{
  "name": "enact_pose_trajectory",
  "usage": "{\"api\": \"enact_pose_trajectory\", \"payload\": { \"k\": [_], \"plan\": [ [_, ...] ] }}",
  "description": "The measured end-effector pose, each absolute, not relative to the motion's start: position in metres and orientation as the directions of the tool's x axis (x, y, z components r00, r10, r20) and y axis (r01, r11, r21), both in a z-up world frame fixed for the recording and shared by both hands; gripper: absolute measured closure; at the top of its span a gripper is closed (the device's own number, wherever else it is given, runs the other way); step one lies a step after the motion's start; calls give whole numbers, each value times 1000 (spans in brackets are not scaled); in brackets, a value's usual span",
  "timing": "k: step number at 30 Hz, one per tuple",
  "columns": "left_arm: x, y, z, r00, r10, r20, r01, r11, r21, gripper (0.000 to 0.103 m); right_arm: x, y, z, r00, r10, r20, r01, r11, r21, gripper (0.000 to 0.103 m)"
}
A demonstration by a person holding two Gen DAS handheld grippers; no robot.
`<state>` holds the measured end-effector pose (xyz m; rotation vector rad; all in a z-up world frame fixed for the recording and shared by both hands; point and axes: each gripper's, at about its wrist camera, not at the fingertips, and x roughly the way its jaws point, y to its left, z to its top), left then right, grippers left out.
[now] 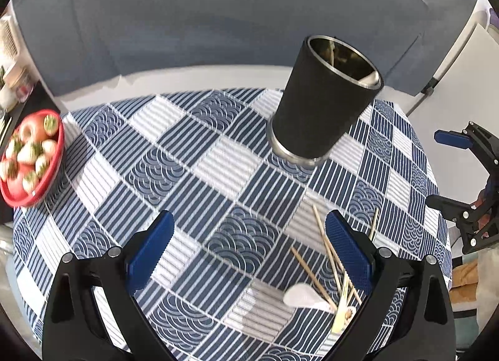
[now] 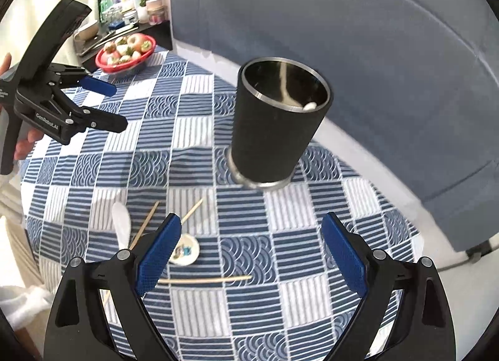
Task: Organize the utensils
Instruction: 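Withdraw both tools from the cup toward the second cartoon spoon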
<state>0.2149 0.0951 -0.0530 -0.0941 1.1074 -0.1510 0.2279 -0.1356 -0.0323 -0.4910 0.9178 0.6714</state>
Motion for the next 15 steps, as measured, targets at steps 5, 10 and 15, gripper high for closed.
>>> {"api": "enact_pose_trajectory", "payload": {
  "k": [5, 10, 15],
  "plan": [
    [193, 95, -67, 414, -170, -894, 71, 985, -155, 8, 217, -140, -49, 389, 311, -867, -716, 694, -72, 16],
    [175, 93, -86, 378, -158, -912, 74, 987, -141, 8, 214, -140, -63, 349, 317, -882, -720, 693, -36, 16],
    [155, 92, -104, 349, -205, -914, 55, 979, -199, 8, 215, -138, -77, 297, 342, -892, -721, 693, 25, 16]
  ]
}}
